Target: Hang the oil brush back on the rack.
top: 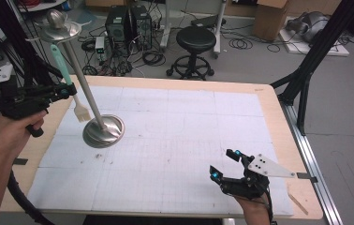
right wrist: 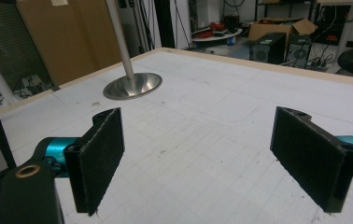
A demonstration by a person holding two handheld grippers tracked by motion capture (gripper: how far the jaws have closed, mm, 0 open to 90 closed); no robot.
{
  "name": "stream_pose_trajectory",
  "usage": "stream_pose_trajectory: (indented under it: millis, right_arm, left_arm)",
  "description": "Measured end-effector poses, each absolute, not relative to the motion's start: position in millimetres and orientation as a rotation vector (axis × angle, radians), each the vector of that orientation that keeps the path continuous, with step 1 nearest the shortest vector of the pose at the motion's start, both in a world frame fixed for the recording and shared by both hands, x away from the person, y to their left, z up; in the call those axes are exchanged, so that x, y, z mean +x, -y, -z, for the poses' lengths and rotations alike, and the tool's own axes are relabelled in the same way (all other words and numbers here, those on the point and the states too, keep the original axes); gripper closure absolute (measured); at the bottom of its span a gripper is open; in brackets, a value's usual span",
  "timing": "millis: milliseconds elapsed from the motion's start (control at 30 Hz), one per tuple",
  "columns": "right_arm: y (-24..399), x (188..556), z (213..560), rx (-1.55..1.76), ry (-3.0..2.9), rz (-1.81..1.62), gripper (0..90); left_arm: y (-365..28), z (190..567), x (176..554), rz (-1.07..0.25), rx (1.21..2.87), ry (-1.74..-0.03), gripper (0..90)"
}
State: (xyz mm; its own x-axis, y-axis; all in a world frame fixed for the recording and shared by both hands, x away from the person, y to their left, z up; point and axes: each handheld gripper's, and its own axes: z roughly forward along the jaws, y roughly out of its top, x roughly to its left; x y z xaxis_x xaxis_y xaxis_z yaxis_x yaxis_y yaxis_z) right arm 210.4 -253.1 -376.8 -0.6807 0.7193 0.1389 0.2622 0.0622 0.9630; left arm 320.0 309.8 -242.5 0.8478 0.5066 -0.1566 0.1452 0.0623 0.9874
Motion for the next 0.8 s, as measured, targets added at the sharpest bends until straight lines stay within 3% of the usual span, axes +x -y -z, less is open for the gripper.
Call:
stream_pose_trajectory:
  millis: [700, 800]
  right_arm:
    - [254, 210, 377, 0.985, -1.970, -1.655, 16.4]
    - [256, 209, 377, 0.987, -1.967, -1.650, 16.4]
  left_arm:
    - [-308, 248, 326, -0.295, 1.508, -0.591, 82.9]
    - [-308, 254, 323, -0.316, 1.519, -0.593, 65.8]
